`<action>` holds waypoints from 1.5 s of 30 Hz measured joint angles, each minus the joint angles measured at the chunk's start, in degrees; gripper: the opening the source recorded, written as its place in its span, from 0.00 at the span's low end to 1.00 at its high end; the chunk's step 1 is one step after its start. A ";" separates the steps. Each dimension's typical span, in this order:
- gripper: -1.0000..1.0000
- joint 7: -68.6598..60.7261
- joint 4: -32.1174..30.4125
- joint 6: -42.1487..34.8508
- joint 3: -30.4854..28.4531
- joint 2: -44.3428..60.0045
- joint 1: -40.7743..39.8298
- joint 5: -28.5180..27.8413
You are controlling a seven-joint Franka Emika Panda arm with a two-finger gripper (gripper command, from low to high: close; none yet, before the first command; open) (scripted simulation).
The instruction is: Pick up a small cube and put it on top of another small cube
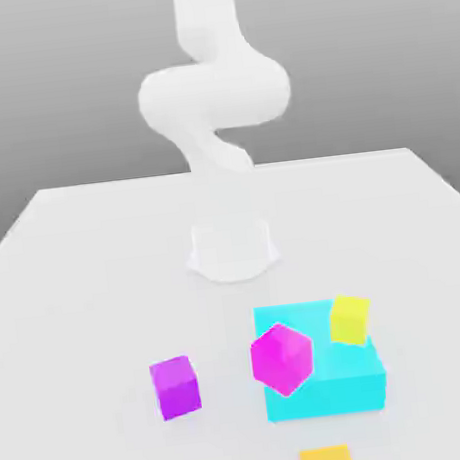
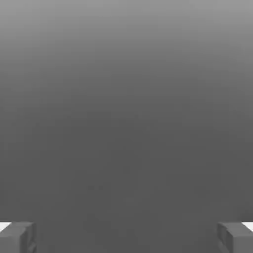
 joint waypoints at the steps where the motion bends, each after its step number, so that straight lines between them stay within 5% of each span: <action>1: 0.50 -1.70 -1.47 1.45 -1.14 2.14 0.38 0.12; 19: 0.50 -30.72 -26.70 27.38 -14.94 40.58 1.21 0.82; 28: 0.50 -40.68 -25.13 39.16 -3.77 55.50 -7.40 12.67; 29: 0.00 -41.14 -24.95 40.08 -2.50 56.63 -8.49 13.33; 36: 0.00 -41.08 -24.94 40.01 -2.45 56.65 -8.54 13.28; 45: 0.00 -31.97 -27.50 29.17 -9.05 43.06 -5.05 0.86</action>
